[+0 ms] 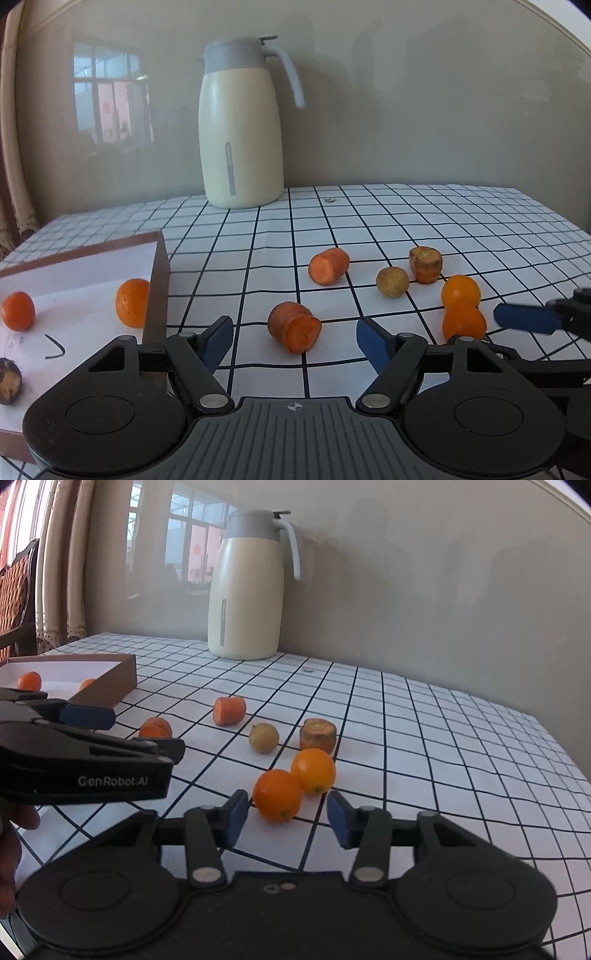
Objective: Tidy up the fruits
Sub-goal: 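Grasp the cut carrot piece with the left tool while the right tool grasps an orange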
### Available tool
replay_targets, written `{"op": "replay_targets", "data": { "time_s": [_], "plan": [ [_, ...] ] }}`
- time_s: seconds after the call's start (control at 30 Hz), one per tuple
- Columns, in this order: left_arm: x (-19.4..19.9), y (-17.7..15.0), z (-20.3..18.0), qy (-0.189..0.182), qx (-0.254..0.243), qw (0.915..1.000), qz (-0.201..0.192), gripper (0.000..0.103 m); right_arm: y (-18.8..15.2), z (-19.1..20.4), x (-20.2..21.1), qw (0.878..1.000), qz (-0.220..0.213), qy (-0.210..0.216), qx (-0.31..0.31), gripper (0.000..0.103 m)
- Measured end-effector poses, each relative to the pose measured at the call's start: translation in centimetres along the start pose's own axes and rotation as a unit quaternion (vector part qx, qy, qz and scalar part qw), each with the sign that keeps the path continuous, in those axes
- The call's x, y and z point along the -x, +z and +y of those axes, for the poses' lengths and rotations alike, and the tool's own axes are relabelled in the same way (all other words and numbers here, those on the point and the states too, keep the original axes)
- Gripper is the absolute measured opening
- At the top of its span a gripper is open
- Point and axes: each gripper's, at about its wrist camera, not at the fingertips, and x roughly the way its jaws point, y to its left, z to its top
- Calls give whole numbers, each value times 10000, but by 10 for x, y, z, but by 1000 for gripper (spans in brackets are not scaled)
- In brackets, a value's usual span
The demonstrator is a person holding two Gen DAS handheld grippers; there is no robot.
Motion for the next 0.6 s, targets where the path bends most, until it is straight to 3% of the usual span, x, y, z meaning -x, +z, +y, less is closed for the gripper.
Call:
{"op": "replay_targets", "data": {
  "time_s": [0.27,0.4,0.6],
  "plan": [
    [-12,5,-3,41,-100,9998,139,72,5,-7,-11,9996,155,50,-221,24],
    [-21,7,-2,-73,-93,9992,376,56,9,-10,-18,9994,210,23,-291,22],
    [-27,8,-1,-121,-54,9990,430,49,12,-11,-27,9992,248,-4,-297,22]
  ]
}}
